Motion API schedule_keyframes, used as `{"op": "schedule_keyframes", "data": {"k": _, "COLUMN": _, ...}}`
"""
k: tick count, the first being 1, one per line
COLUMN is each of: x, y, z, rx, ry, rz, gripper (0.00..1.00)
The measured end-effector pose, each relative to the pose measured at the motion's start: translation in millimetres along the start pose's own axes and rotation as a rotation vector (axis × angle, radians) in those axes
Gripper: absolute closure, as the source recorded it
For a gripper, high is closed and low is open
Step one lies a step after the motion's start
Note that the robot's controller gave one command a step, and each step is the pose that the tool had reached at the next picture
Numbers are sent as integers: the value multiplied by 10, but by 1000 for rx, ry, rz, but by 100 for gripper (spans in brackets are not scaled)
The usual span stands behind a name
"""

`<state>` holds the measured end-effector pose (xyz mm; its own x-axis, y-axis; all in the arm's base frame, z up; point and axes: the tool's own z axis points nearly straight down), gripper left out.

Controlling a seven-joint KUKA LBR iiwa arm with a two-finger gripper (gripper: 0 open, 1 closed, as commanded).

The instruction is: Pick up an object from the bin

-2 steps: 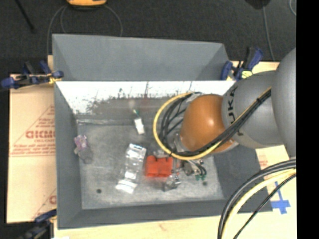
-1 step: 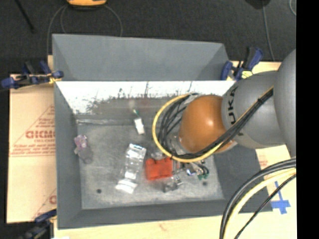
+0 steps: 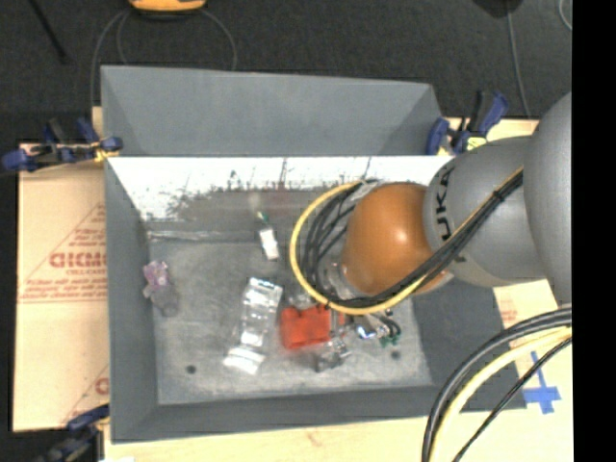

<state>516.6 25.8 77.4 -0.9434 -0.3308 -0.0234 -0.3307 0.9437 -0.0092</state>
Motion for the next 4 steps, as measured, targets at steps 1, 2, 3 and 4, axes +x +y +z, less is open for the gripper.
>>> {"op": "schedule_keyframes", "data": {"k": 1, "x": 48, "y": 66, "z": -24, "rx": -7, "ry": 17, "rz": -92, "gripper": 0}}
{"op": "schedule_keyframes", "data": {"k": 2, "x": 5, "y": 117, "z": 10, "rx": -3, "ry": 11, "rz": -229, "gripper": 0}}
{"op": "schedule_keyframes", "data": {"k": 3, "x": -205, "y": 112, "z": -661, "rx": -9, "ry": 13, "rz": -361, "gripper": 0}}
{"op": "schedule_keyframes", "data": {"k": 4, "x": -205, "y": -9, "z": -324, "rx": -10, "ry": 16, "rz": -402, "gripper": 0}}
